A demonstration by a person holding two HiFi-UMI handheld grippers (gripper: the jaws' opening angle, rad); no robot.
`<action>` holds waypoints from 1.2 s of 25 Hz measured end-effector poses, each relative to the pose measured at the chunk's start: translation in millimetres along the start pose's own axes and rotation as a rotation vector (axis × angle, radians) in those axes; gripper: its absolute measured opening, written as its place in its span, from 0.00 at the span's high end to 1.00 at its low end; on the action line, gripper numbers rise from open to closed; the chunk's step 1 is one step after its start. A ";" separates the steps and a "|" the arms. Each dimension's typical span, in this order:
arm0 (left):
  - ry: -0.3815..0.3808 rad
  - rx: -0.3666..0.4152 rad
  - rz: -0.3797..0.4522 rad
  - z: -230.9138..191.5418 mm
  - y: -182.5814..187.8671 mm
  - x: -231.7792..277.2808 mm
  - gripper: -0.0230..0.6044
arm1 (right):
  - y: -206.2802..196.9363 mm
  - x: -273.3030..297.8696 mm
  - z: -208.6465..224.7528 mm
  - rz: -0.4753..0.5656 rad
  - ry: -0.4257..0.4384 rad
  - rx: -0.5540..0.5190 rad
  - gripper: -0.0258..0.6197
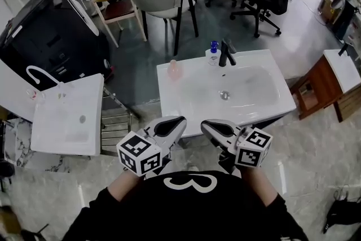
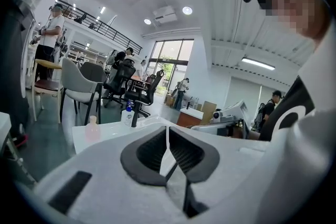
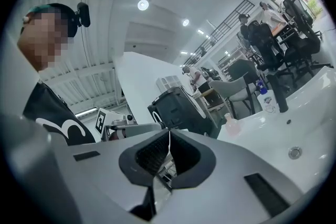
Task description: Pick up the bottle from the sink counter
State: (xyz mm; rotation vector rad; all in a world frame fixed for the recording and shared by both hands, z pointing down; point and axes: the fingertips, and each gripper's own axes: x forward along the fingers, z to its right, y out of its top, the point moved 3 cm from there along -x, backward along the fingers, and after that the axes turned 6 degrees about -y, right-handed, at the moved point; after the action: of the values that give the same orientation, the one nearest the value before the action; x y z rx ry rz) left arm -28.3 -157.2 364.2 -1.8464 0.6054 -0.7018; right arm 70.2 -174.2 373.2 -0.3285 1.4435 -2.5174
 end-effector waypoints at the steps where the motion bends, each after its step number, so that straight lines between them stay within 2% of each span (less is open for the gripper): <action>1: 0.008 0.000 0.002 -3.8 1.4 3.4 0.94 | 1.7 1.4 5.0 0.001 0.003 0.000 0.94; 13: 0.074 -0.004 0.015 -51.5 2.5 11.1 0.93 | -3.8 20.5 31.8 -0.031 0.002 0.032 0.94; 17: 0.090 0.003 0.040 -78.6 10.5 10.4 0.93 | 2.4 35.6 37.1 -0.035 -0.010 0.020 0.94; 22: 0.096 0.037 0.027 -114.5 20.8 15.6 0.93 | 9.2 56.1 49.6 -0.034 -0.045 0.036 0.94; 30: 0.086 0.005 -0.021 -182.4 22.0 32.6 0.93 | 14.2 92.0 82.0 -0.033 -0.108 0.089 0.94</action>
State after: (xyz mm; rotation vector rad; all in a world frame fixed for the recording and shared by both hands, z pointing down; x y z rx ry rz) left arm -136.0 -303.8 405.5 -1.8274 0.6398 -0.7990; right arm 8.4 -275.7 408.9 -0.4676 1.2921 -2.5377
